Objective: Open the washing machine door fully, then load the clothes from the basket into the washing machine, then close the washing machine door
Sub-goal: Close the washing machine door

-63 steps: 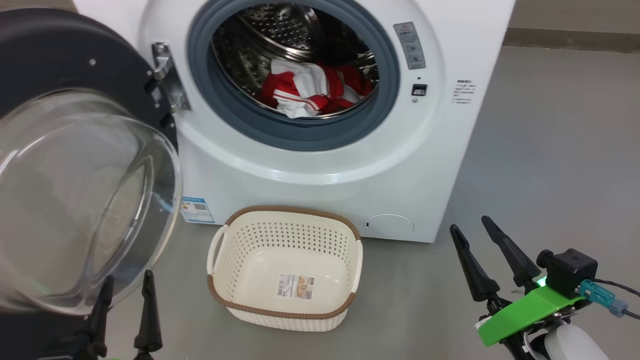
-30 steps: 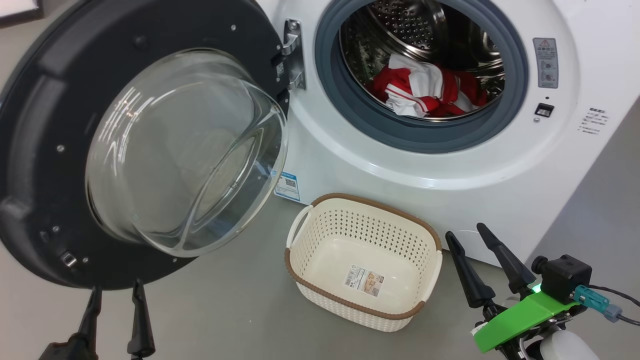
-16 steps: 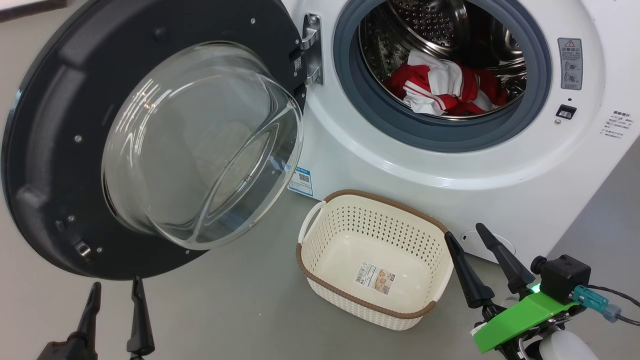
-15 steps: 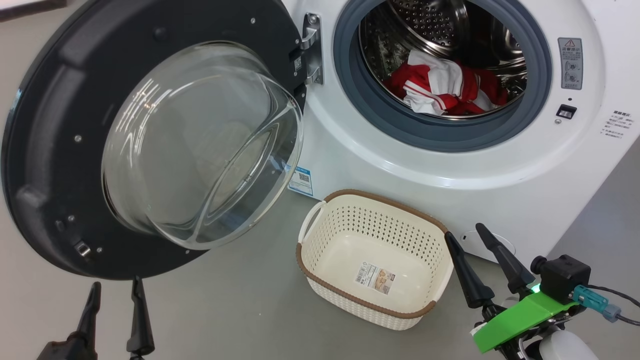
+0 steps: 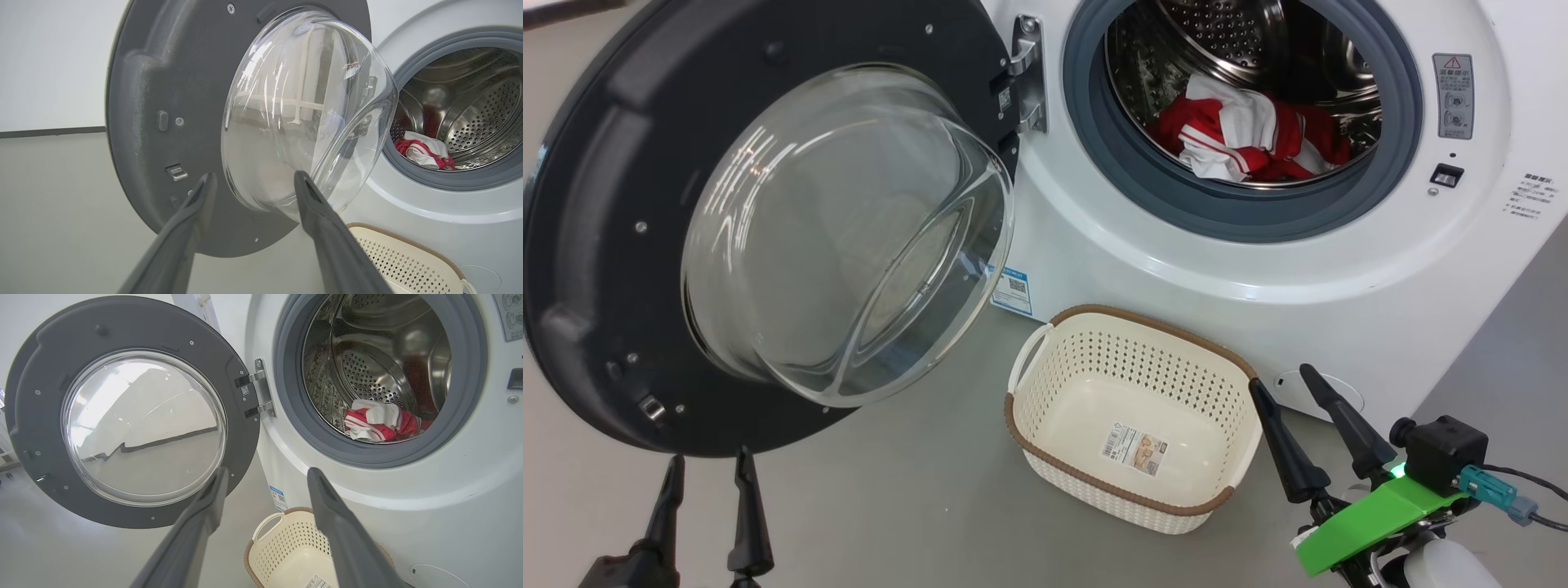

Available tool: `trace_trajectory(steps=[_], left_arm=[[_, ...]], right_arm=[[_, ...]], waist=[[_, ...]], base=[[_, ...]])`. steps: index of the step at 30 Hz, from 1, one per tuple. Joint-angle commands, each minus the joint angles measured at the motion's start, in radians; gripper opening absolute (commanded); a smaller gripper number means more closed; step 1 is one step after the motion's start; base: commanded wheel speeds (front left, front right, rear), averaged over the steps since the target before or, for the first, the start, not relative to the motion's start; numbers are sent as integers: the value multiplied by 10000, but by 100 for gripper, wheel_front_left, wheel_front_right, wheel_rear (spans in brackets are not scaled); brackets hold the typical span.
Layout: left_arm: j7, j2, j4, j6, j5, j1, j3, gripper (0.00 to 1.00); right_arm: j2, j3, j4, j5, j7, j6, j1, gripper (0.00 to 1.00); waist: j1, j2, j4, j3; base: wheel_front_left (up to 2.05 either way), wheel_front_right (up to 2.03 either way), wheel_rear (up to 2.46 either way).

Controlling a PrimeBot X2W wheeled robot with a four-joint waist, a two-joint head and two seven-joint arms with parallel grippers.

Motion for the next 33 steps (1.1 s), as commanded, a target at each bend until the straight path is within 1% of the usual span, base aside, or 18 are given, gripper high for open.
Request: trace_trajectory(steps=[1, 15, 16, 17, 18, 19, 20, 21, 22, 27, 33], left_arm=[[-51, 125, -291, 39, 23, -288, 358, 100], [-51, 125, -350, 15, 61, -331, 380, 100], [-51, 126, -367, 9, 66, -334, 385, 95], [-51, 131, -405, -6, 69, -345, 393, 87], [-51, 141, -443, -22, 76, -355, 401, 73], [-51, 154, -462, -38, 79, -360, 408, 49], [-51, 173, -479, -63, 72, -371, 413, 38], [-51, 196, -501, -92, 62, -390, 419, 17], [-51, 226, -519, -119, 52, -414, 424, 0], [50, 497, -823, -265, -31, -610, 452, 0], [971, 1333, -1853, -540, -377, -1150, 694, 0]], right_arm=[[-84, 210, -273, 39, -48, 16, -272, 100], [-61, 199, -253, 56, -48, 16, -274, 100], [-54, 200, -249, 55, -48, 16, -273, 100], [-46, 201, -245, 53, -48, 16, -274, 100], [-39, 201, -241, 50, -48, 16, -274, 100], [-31, 201, -236, 47, -48, 16, -274, 100], [-23, 204, -232, 45, -48, 16, -276, 100], [-18, 206, -229, 44, -48, 16, -278, 100], [-16, 206, -227, 45, -48, 16, -278, 100], [-16, 186, -222, 45, -48, 16, -260, 100], [-17, 180, -206, 45, -48, 16, -211, 100]], waist=[[0, 0, -3, 14], [0, 0, 4, 2], [0, 0, 1, -3], [0, 0, -3, -5], [0, 0, -6, -9], [0, 0, -10, -11], [0, 0, -14, -12], [0, 0, -16, -12], [0, 0, -16, -12], [0, 0, 6, -12], [0, 0, 56, -28]], base=[[0, 0, 0], [0, 0, 0], [0, 0, 0], [0, 0, 0], [0, 0, 0], [0, 0, 0], [0, 0, 0], [0, 0, 0], [0, 0, 0], [0, 0, 0], [0, 0, 0]])
